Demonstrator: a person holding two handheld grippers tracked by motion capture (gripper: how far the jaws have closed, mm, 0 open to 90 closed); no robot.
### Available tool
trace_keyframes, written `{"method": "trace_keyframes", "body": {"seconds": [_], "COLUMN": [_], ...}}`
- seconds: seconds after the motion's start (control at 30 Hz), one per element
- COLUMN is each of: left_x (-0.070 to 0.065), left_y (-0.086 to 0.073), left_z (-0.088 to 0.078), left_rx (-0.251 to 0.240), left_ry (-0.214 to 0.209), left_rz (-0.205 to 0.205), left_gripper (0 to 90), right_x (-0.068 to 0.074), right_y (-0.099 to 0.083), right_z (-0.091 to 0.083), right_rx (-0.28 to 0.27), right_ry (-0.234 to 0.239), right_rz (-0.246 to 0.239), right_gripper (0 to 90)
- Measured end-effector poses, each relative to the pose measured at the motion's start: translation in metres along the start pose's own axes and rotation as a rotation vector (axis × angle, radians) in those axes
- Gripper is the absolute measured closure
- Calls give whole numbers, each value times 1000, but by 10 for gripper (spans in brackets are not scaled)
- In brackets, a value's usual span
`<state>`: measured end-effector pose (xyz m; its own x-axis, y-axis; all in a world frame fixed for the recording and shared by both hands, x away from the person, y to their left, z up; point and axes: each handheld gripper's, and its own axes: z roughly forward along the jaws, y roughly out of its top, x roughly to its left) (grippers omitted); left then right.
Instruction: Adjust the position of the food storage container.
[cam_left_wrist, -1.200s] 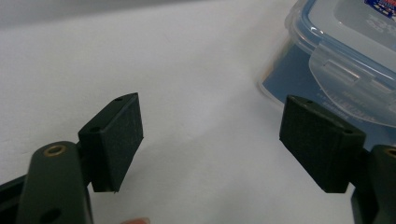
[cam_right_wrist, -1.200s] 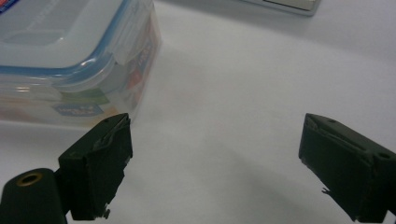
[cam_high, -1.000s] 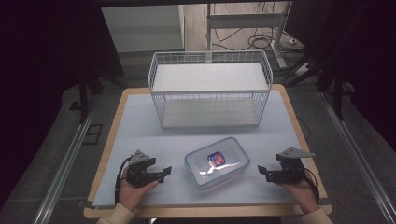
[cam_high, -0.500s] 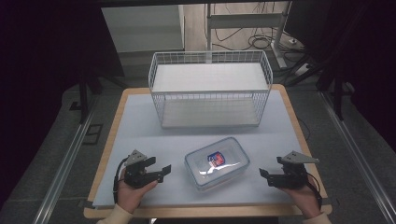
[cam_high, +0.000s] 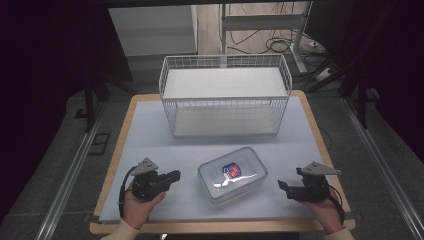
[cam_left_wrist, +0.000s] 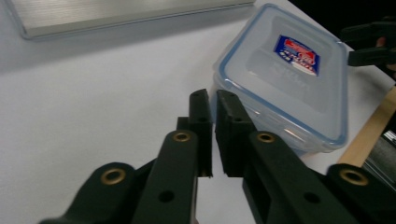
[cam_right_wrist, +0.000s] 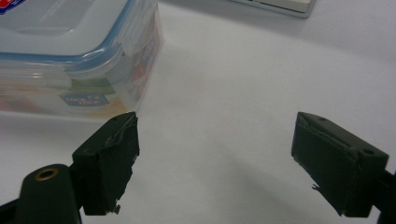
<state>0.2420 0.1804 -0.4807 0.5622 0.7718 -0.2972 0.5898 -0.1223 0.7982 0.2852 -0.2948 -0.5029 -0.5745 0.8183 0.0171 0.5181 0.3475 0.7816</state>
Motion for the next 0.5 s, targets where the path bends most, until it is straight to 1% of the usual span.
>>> {"method": "trace_keyframes", "body": {"seconds": [0.1, 0.2, 0.27, 0.4, 0.5], "left_x": [-3, -9, -17, -34, -46], "left_y": [2, 3, 3, 2, 2], "left_z": [-1, 1, 4, 13, 19], "left_rx": [1, 11, 20, 55, 68], "left_ry": [-17, -51, -78, -139, -178], "left_rz": [6, 18, 30, 63, 85], "left_gripper": [893, 896, 897, 897, 897], "right_x": [0, 1, 0, -1, -2], "right_y": [0, 0, -1, -2, -2], "right_z": [1, 2, 2, 3, 3], "right_rx": [3, 4, 9, 10, 10], "right_ry": [4, 0, -4, -2, -1], "right_rz": [3, -4, -5, 4, 2], "right_gripper": [153, 155, 155, 156, 155]}}
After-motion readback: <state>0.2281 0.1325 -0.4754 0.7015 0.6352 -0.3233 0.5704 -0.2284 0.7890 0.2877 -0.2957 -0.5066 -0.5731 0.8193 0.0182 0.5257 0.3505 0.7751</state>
